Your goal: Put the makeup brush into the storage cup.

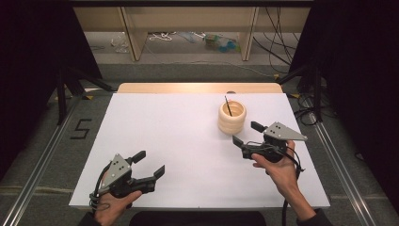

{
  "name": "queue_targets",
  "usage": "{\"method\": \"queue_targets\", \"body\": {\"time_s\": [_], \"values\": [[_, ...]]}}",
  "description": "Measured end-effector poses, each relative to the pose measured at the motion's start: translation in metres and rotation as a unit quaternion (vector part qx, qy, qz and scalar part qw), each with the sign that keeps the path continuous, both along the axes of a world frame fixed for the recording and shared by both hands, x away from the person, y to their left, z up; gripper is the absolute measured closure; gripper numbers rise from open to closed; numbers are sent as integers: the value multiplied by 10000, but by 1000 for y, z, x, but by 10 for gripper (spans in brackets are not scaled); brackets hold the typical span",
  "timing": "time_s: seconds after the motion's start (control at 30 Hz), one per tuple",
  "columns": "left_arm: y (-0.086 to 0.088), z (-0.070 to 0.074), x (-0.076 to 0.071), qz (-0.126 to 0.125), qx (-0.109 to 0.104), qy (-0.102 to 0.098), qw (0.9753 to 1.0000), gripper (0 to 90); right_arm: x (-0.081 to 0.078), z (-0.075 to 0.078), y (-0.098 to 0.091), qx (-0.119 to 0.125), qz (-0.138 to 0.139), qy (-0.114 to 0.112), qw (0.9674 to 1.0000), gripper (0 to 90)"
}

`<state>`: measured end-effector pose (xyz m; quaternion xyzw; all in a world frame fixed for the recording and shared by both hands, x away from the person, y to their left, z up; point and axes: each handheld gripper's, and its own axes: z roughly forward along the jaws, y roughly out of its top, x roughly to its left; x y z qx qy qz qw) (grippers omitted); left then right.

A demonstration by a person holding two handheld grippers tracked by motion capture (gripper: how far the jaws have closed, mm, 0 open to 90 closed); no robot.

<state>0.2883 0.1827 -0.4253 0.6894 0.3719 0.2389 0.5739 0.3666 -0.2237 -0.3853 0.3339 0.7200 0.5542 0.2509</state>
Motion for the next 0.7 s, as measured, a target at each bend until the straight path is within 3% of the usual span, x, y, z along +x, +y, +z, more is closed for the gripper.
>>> {"method": "queue_targets", "body": {"time_s": [0.5, 0.57, 0.6, 0.67, 0.7], "values": [[0, 0, 0, -8, 11, -13, 10000, 159, -18, -10, 2, 44, 156, -13, 9999, 163], [0, 0, 0, -6, 13, -14, 10000, 159, -21, -12, 4, 108, 231, 121, 9996, 163], [0, 0, 0, -5, 12, -16, 10000, 159, -20, -13, 4, 103, 220, -30, 9997, 163], [0, 0, 0, -3, 22, -20, 10000, 159, -24, -13, 5, 105, 236, 176, 9995, 162], [0, 0, 0, -1, 19, -20, 10000, 159, -24, -15, 5, 131, 245, 71, 9996, 162]]}}
